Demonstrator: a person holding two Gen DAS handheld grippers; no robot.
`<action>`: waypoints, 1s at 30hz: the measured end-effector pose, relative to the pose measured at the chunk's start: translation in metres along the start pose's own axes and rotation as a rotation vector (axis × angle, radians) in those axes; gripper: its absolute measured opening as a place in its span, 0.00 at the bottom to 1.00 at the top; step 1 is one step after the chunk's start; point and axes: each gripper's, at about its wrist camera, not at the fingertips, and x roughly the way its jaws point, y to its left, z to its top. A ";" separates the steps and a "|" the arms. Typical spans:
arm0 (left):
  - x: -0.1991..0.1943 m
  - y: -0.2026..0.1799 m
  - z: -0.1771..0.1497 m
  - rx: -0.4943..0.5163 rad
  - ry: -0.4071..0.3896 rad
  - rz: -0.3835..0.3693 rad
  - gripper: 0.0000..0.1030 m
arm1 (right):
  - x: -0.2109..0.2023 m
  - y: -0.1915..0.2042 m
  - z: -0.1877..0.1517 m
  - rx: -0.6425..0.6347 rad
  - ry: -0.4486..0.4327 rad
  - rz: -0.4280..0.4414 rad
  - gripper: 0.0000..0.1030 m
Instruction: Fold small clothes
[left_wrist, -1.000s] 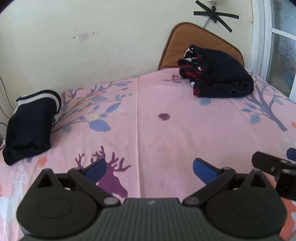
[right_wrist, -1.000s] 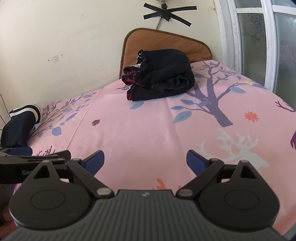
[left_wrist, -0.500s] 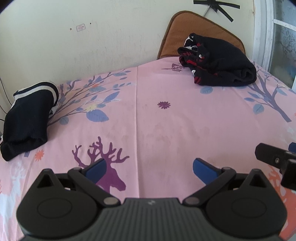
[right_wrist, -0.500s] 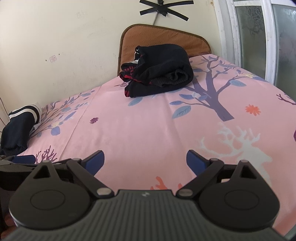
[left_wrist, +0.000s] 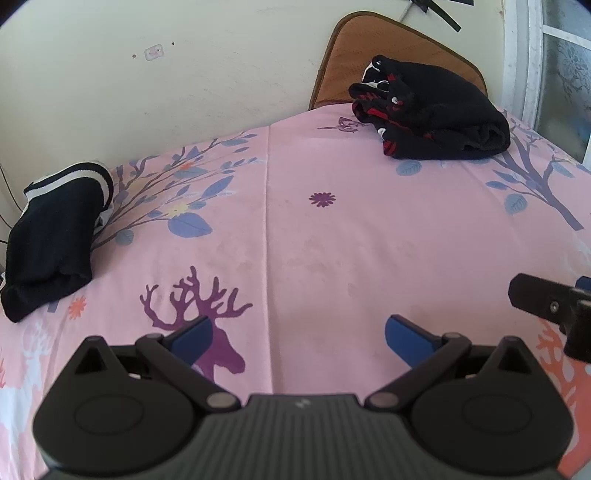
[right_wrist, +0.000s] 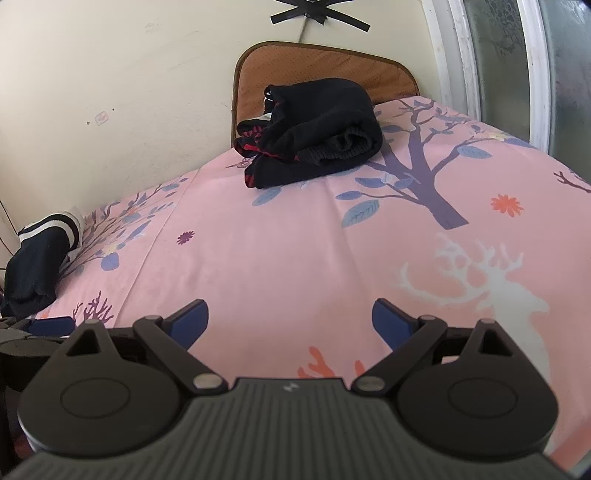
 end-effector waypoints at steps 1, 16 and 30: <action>0.000 0.000 0.000 0.001 0.001 -0.001 1.00 | 0.000 -0.001 0.000 0.001 0.000 0.001 0.94; 0.002 0.003 -0.001 -0.016 0.014 0.006 1.00 | -0.001 -0.002 0.001 0.019 -0.002 0.008 0.94; 0.002 0.006 -0.001 -0.025 0.019 0.005 1.00 | -0.001 0.001 0.004 0.021 0.001 0.028 0.94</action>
